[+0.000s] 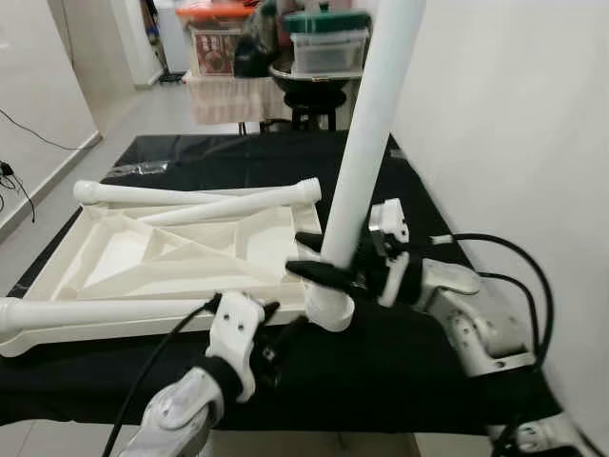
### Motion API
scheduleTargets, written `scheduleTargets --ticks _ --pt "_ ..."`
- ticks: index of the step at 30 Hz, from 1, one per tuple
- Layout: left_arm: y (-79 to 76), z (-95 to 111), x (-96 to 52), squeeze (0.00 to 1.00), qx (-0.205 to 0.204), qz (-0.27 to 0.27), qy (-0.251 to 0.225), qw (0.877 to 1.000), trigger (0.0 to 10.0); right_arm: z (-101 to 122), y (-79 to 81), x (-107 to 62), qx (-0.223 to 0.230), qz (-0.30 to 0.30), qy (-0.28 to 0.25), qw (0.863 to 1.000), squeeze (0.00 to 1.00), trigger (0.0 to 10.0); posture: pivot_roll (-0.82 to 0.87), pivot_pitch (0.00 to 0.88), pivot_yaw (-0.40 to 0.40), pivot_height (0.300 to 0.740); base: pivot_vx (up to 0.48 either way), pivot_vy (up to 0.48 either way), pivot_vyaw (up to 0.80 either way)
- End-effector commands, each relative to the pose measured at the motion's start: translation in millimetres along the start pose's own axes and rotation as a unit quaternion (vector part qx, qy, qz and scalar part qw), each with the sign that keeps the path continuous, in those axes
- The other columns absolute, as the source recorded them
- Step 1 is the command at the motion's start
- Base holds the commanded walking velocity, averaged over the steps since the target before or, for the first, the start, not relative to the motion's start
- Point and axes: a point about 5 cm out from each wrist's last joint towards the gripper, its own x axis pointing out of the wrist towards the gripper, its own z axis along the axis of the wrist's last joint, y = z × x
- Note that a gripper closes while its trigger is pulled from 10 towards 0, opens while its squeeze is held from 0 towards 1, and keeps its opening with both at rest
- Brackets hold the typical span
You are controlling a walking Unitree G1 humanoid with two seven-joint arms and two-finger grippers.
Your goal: Building children table
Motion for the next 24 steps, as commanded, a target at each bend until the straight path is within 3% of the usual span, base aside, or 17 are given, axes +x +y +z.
scheduleTargets --ticks 1,8,12,18,21,24 --pt "-2.4 -0.3 -1.2 0.00 0.003 -0.011 0.007 1.000 0.0 3.5 3.5 7.1 0.001 0.029 -0.005 1.000 0.00 10.0 0.03 0.112 -0.002 0.740 0.000 0.000 0.00" --pt "-16.0 2.4 -24.2 0.00 -0.002 -0.020 0.021 1.000 0.0 6.3 -11.4 22.4 0.005 0.075 0.004 0.997 0.00 10.0 0.06 0.180 -0.001 0.740 0.000 0.000 0.00" --pt "-16.7 3.4 -26.7 0.00 -0.001 -0.017 0.022 1.000 0.0 7.5 -13.9 23.6 0.006 0.073 0.000 0.997 0.00 10.0 0.07 0.193 -0.005 0.740 0.000 0.000 0.00" --pt "-19.3 6.2 -45.1 0.00 0.006 0.011 0.034 0.999 0.0 11.2 -23.0 23.5 0.000 0.085 0.002 0.996 0.00 10.0 0.10 0.229 -0.013 0.740 0.000 0.000 0.00" --pt "-19.3 6.2 -45.1 0.00 0.006 0.011 0.034 0.999 0.0 11.2 -23.0 23.5 0.000 0.085 0.002 0.996 0.00 10.0 0.10 0.229 -0.013 0.740 0.000 0.000 0.00" --pt "-17.7 8.0 -53.4 0.00 0.017 0.042 0.038 0.998 0.0 13.8 -29.3 22.7 -0.009 0.081 0.002 0.997 0.00 10.0 0.12 0.248 -0.017 0.740 0.000 0.000 0.00"
